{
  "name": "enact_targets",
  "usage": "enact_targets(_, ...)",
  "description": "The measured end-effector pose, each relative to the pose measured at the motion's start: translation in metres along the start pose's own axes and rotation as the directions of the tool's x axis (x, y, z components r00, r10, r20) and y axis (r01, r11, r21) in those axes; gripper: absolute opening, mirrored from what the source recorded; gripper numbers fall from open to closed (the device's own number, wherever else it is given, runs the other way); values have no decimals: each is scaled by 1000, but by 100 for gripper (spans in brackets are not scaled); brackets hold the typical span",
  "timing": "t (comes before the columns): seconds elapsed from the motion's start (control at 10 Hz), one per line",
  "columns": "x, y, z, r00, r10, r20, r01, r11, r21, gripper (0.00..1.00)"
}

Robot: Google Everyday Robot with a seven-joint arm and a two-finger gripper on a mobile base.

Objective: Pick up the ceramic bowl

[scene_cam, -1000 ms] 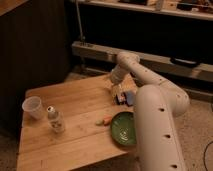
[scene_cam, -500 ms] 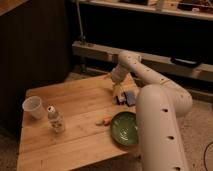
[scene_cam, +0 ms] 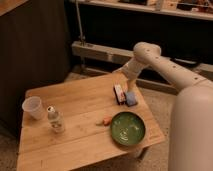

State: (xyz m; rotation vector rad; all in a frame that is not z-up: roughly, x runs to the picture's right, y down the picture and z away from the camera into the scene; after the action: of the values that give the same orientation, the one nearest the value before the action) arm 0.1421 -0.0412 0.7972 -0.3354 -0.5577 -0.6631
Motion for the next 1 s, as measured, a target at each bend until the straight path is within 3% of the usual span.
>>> enact_targets(0.1, 0, 15, -14, 1000, -28, 4, 28, 1000, -7, 80)
enact_targets(0.3, -2, 54, -34, 993, -103, 58, 105, 993, -46, 80)
enact_targets(0.6, -1, 116, -26, 975, -167, 146, 179, 981, -72, 80)
enact_targets(0.8, -15, 139, -18, 950, -233, 207, 253, 964, -77, 80)
enact_targets(1.0, -17, 146, -18, 944, -239, 226, 263, 961, -83, 80)
